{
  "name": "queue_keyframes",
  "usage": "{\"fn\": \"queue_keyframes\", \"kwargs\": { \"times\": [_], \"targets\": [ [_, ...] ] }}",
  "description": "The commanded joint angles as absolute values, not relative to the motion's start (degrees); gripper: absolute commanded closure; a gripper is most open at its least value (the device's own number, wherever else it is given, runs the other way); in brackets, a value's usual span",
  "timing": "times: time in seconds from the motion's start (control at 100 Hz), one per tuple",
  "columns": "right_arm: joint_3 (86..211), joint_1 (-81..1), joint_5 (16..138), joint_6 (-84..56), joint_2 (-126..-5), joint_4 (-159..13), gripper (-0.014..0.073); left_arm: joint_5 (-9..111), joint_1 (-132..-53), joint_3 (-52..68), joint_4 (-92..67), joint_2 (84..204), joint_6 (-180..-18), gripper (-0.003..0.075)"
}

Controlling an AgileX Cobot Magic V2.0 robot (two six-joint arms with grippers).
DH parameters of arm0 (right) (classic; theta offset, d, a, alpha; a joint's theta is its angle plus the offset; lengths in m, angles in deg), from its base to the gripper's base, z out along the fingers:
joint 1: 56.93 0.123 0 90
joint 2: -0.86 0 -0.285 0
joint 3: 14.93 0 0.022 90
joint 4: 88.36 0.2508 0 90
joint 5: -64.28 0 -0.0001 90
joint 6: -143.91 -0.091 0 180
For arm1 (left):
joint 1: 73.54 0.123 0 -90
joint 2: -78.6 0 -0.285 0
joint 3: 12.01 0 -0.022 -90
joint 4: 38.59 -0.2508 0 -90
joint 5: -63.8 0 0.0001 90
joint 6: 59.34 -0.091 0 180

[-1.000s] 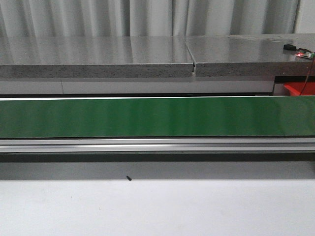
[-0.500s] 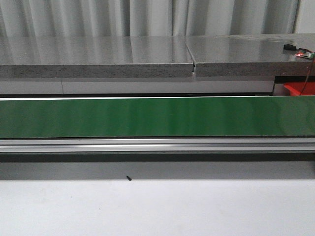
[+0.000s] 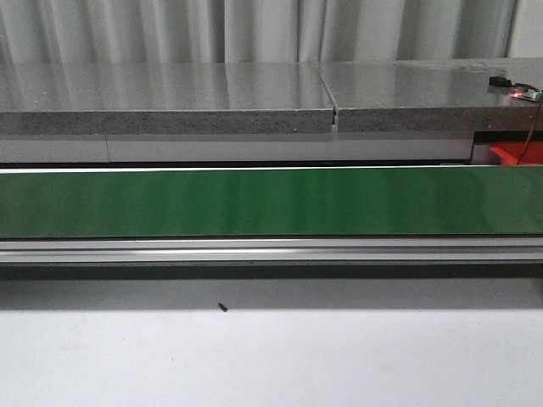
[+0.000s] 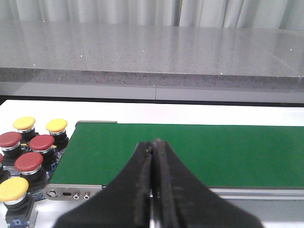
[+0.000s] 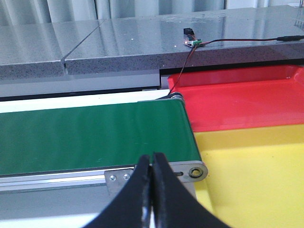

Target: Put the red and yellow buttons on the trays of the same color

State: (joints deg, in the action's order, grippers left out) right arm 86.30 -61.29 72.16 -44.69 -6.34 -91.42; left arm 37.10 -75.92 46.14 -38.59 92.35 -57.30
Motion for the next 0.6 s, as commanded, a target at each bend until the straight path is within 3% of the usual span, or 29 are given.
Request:
{"fn": "queue_keyframes", "kwargs": {
  "times": [0.0, 0.35, 0.46, 0.59],
  "targets": [
    [87.1, -61.7, 67.2, -44.6, -5.1, -91.7, 0.0659, 38.8, -75.8, 41.0, -38.6, 97.6, -57.2, 0.0739],
    [87.1, -61.7, 67.2, -44.6, -5.1, -91.7, 0.0659, 36.9, -75.8, 30.9, -38.6, 117.0, -57.2, 0.0716],
    [87.1, -61.7, 67.2, -44.6, -5.1, -91.7, 0.0659, 37.4, -75.8, 29.5, -38.6, 120.5, -57.2, 0.0591],
    [87.1, -61.7, 67.2, -44.6, -5.1, -91.7, 0.0659, 40.6, -75.8, 28.9, -38.6, 122.4, -57.2, 0.0328]
  ]
}}
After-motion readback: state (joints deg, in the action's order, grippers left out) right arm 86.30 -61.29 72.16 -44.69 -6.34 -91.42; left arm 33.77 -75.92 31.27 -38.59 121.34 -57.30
